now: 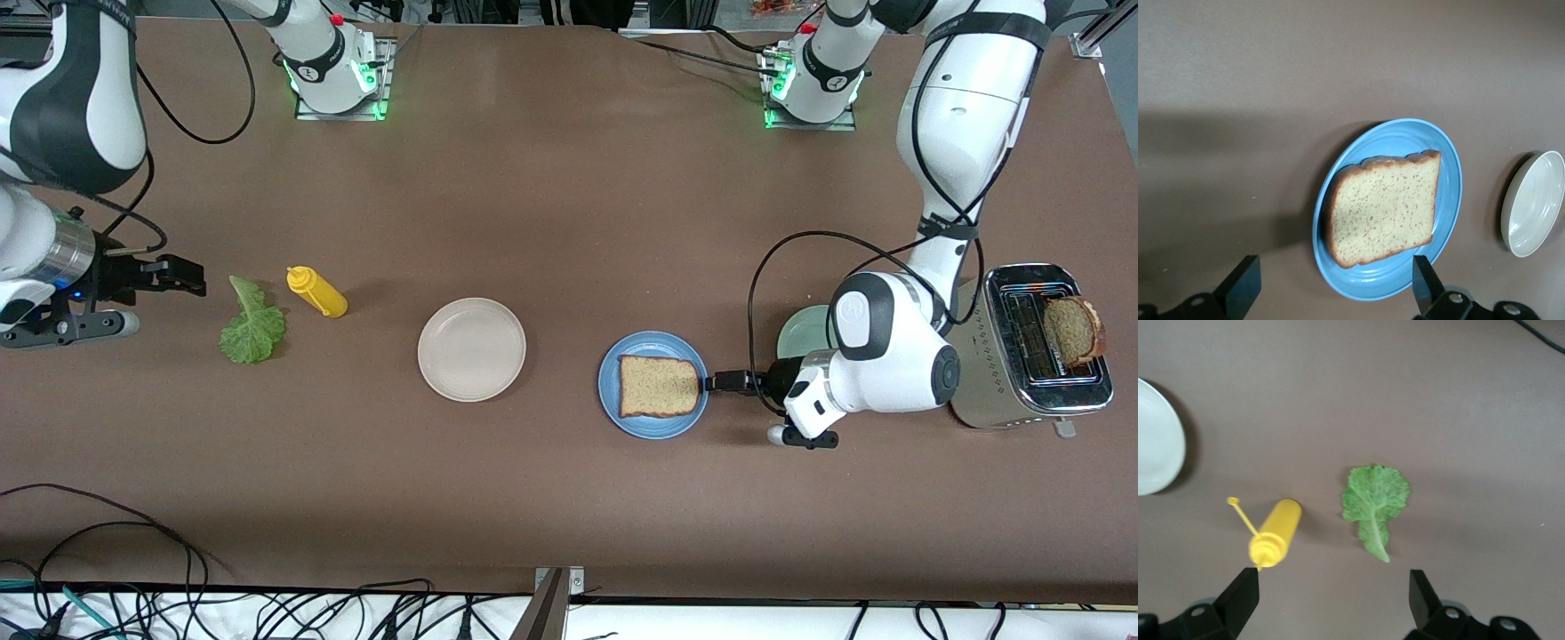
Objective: Make sandwich in blue plate with both arms
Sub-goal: 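Lower the bread onto the blue plate and open the left gripper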
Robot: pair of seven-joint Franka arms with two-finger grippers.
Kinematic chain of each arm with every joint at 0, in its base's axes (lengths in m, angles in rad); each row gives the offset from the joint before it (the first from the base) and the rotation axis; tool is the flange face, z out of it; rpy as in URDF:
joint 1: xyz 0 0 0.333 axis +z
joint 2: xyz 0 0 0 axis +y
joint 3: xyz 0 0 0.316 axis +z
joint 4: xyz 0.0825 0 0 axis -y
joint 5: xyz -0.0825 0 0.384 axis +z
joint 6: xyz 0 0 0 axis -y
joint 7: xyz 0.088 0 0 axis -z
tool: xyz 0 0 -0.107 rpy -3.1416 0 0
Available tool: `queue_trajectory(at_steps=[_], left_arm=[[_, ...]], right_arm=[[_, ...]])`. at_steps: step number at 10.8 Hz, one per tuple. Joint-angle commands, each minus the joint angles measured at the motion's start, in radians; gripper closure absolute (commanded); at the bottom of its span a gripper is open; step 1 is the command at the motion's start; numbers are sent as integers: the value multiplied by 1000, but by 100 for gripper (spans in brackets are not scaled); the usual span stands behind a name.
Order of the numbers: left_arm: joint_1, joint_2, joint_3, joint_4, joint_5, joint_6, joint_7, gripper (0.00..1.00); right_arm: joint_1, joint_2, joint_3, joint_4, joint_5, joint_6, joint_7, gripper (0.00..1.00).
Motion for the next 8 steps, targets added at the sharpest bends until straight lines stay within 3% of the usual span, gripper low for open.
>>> queue_trajectory(at_steps=[1,4,8], left_arm=[[46,-60,-1,1,103,-103,14,0],[132,-148,5,3,157,-273,9,0],[177,-321,10,12,368,-451,-35,0]], right_arm=[[-44,38,4,-17,-11,18,-113,0],[-63,38,4,-115,-13,56,-121,0],[-66,58,4,-274,-13,168,-162,0]])
